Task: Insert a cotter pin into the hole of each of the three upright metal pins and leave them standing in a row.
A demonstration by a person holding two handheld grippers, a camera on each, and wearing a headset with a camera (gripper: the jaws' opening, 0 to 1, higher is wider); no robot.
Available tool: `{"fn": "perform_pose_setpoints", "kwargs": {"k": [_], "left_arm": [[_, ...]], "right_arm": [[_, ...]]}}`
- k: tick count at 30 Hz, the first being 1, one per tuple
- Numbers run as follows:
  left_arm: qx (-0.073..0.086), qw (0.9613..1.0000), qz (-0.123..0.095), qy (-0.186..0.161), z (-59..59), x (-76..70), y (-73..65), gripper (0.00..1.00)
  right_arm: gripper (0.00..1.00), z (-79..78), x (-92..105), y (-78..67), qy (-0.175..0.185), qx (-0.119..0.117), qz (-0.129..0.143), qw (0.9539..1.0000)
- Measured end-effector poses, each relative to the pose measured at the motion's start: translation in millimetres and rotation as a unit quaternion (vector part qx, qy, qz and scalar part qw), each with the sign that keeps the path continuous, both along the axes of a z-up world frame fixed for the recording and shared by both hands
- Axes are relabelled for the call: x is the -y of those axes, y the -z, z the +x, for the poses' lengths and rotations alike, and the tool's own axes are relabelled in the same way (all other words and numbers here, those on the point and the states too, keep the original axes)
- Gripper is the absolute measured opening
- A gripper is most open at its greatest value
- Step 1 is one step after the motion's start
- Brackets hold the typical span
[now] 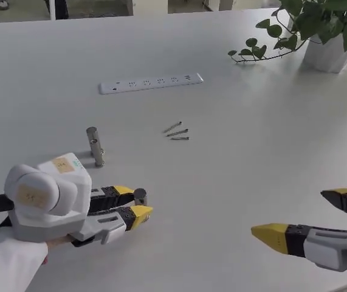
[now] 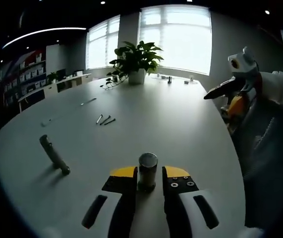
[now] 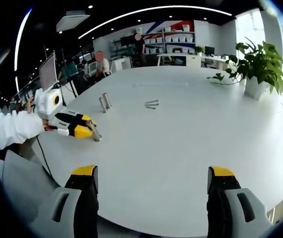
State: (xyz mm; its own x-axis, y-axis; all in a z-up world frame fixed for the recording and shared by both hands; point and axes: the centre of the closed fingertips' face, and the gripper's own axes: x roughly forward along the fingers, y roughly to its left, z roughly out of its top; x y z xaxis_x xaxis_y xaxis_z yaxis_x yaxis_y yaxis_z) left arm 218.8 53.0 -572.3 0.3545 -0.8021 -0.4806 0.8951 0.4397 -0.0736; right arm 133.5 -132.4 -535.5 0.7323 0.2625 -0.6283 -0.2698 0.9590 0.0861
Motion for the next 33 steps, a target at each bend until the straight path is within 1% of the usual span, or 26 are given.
{"fn": "perform_pose_setpoints", "kwargs": {"k": [3,4,6,7,8,10,11,13,17,18,20,22,24,26,28,29,30,32,33], "left_arm": [[-0.007,0.9999,-0.008,-0.004,-2.9,-1.1,-3.0,0.29],[-0.012,0.9998,-0.011,-0.006,-4.8,-1.9,-4.4,0.33],[-0.015,0.9997,-0.019,-0.01,-6.7,-2.9,-8.1,0.39],[-0.024,0.999,-0.033,-0.015,-9.1,-2.8,-12.2,0.41],[-0.03,0.9981,-0.052,-0.016,-11.6,-0.9,-17.4,0.44],[-0.037,0.9965,-0.073,-0.016,-16.9,-1.8,-25.8,0.52],[-0.039,0.9963,-0.074,-0.018,-18.1,-3.2,-27.0,0.56],[-0.028,0.9967,-0.074,-0.017,-21.2,-7.5,-31.2,0.61],[-0.036,0.9955,-0.085,-0.024,-33.0,-18.0,-40.3,0.72],[-0.037,0.9955,-0.084,-0.026,-35.1,-20.6,-41.1,0.74],[-0.033,0.9961,-0.077,-0.028,-40.4,-27.9,-42.6,0.74],[-0.042,0.9958,-0.074,-0.035,-45.9,-34.5,-42.4,0.78],[-0.045,0.9954,-0.075,-0.039,-51.5,-39.3,-43.7,0.83],[-0.053,0.9945,-0.079,-0.045,-56.5,-43.2,-43.3,0.89],[-0.062,0.9931,-0.079,-0.06,-58.3,-48.3,-40.5,0.97],[-0.064,0.9928,-0.081,-0.06,-60.2,-49.2,-40.2,0.98],[-0.07,0.9915,-0.086,-0.067,-61.6,-50.9,-39.5,0.98],[-0.075,0.9906,-0.086,-0.075,-63.2,-54.0,-36.4,0.99],[-0.081,0.9899,-0.085,-0.079,-64.3,-55.6,-33.5,0.99]], "right_arm": [[0.9,0.2,-0.1,0.0,0.0,0.0,0.001,1.0],[0.9,0.1,-0.3,0.3,-0.001,-0.001,0.001,1.0],[0.9,-0.1,-0.4,0.4,-0.001,-0.001,0.0,1.0],[0.89,0.2,-0.3,0.5,-0.002,-0.001,0.0,1.0],[0.89,-0.1,-0.6,0.8,-0.003,-0.002,0.0,1.0],[0.89,-0.3,-0.6,1.7,-0.003,-0.005,-0.001,1.0],[0.89,-0.5,-0.6,2.2,-0.004,-0.006,-0.001,1.0],[0.89,-0.1,-0.8,2.4,-0.005,-0.006,-0.001,1.0],[0.89,0.3,-0.6,3.5,-0.006,-0.007,-0.001,1.0],[0.89,0.3,-0.8,3.5,-0.006,-0.007,-0.001,1.0],[0.89,0.4,-1.2,3.4,-0.007,-0.007,-0.001,0.9999],[0.89,0.2,-1.5,3.0,-0.009,-0.006,-0.001,0.9999],[0.89,0.2,-1.5,2.7,-0.009,-0.006,0.0,0.9999],[0.89,0.1,-1.6,2.5,-0.009,-0.007,0.001,0.9999],[0.89,0.1,-2.3,2.6,-0.01,-0.007,0.002,0.9999],[0.89,0.2,-2.7,2.8,-0.011,-0.008,0.003,0.9999],[0.89,0.4,-4.1,2.7,-0.015,-0.009,0.003,0.9998],[0.89,1.9,-7.2,2.6,-0.023,-0.01,0.0,0.9997],[0.89,3.1,-8.1,2.8,-0.026,-0.01,-0.002,0.9996]]}}
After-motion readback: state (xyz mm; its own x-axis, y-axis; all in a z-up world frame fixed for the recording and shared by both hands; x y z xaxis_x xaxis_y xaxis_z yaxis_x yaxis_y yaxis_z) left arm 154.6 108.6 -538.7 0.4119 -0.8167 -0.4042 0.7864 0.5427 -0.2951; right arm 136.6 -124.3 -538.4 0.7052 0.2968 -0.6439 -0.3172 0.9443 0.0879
